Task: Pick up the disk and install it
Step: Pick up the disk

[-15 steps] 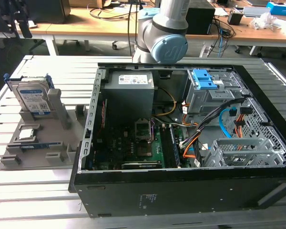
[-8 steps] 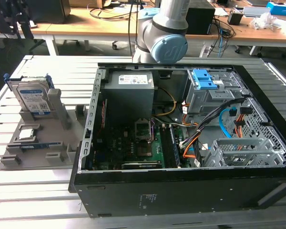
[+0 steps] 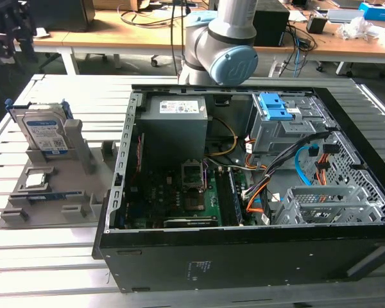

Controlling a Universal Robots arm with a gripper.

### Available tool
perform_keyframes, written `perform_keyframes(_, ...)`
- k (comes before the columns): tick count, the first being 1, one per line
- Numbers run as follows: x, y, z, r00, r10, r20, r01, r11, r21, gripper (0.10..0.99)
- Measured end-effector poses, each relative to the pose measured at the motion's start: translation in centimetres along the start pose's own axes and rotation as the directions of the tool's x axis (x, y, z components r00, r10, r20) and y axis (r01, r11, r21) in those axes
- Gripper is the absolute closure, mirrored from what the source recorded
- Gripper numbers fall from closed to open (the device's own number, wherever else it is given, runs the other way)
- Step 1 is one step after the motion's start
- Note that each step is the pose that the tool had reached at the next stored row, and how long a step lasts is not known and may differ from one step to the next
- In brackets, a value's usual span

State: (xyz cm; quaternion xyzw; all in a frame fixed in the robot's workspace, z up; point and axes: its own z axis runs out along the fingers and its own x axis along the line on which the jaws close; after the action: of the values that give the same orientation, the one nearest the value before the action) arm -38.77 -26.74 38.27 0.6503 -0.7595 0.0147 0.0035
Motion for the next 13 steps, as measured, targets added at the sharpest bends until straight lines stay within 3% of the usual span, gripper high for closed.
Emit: perform_keyframes(13,2.39,-0.37,0.12,1.0000,-0.002,0.0000,0.002,1.0000,0.000,0.545)
